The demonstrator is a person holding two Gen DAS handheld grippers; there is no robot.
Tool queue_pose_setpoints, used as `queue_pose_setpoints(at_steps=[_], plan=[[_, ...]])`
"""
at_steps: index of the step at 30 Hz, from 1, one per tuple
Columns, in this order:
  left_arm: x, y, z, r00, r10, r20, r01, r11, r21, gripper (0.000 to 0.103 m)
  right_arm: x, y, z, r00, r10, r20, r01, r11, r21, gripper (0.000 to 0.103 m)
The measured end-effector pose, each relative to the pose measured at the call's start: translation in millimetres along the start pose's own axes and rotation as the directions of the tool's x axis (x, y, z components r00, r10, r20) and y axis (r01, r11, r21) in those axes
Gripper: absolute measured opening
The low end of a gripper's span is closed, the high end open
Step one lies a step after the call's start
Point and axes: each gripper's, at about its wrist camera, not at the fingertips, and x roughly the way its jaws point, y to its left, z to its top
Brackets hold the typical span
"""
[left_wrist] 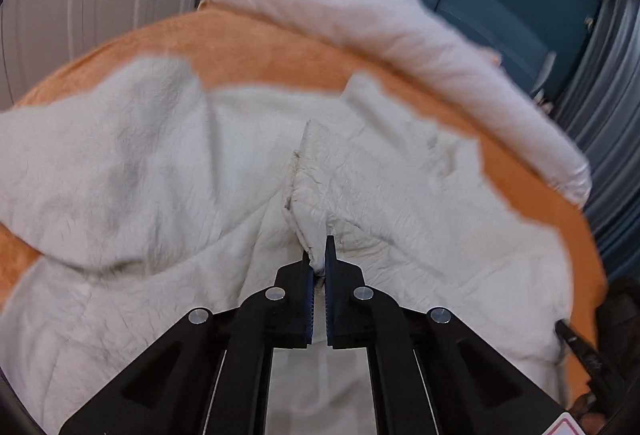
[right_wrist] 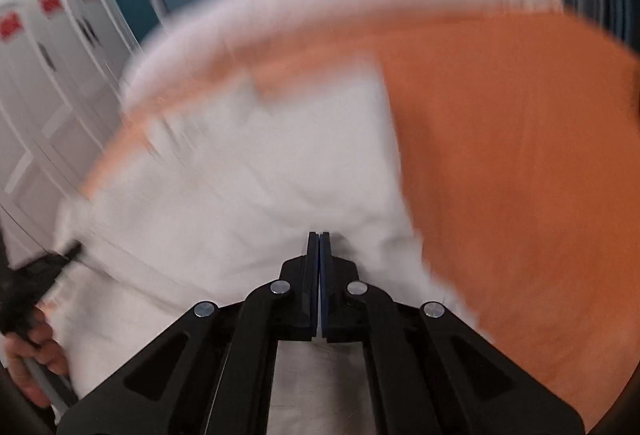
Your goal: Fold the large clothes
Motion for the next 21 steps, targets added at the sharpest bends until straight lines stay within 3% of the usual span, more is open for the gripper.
queue_pose_setpoints(at_steps=[2, 4, 5, 8, 10, 13, 16, 18, 21], plan=[[17, 7, -11, 0.999, 0.013, -0.049, -0.014, 1.000, -0.022, 0.003, 8, -5, -1, 1.000, 0.018, -0.017, -0.018, 0.999, 0.030, 0.000], [17, 6, -13, 0.999, 0.025, -0.043, -0.026, 0.999, -0.020, 0.005, 0, 2, 1, 1.000, -0.029, -0.011, 0.029, 1.000, -0.002, 0.000], [11, 6, -11, 0.999, 0.027, -0.038, -0.028, 0.999, -0.030, 0.008, -13, 12, -2, 0.998, -0.062, 0.013, 0.063, 0.997, -0.035, 0.002], [-23, 23, -10, 1.000, -0.006, -0.004, 0.006, 0.996, -0.093, 0.021, -53, 37, -18, 0.994, -0.051, 0.097, 0.062, 0.991, -0.120, 0.004], [-62, 52, -11, 0.998, 0.022, 0.055, -0.014, 0.990, -0.142, 0.057, -80, 66, -40, 0.993, -0.020, 0.118, 0.042, 0.981, -0.192, 0.005], [-104, 103, -8, 0.985, 0.110, 0.130, -0.080, 0.973, -0.219, 0.070, -96, 97, -70, 0.994, 0.045, 0.098, -0.021, 0.970, -0.241, 0.008], [-134, 176, 0, 0.956, 0.254, 0.148, -0.196, 0.926, -0.323, 0.071, -108, 133, -110, 0.991, 0.105, 0.083, -0.074, 0.946, -0.317, 0.015], [-146, 231, 5, 0.934, 0.327, 0.143, -0.243, 0.878, -0.413, 0.071, -111, 153, -137, 0.985, 0.156, 0.074, -0.119, 0.923, -0.367, 0.029], [-149, 299, 13, 0.901, 0.417, 0.118, -0.303, 0.801, -0.517, 0.071, -102, 163, -162, 0.985, 0.171, 0.014, -0.153, 0.915, -0.373, 0.035]])
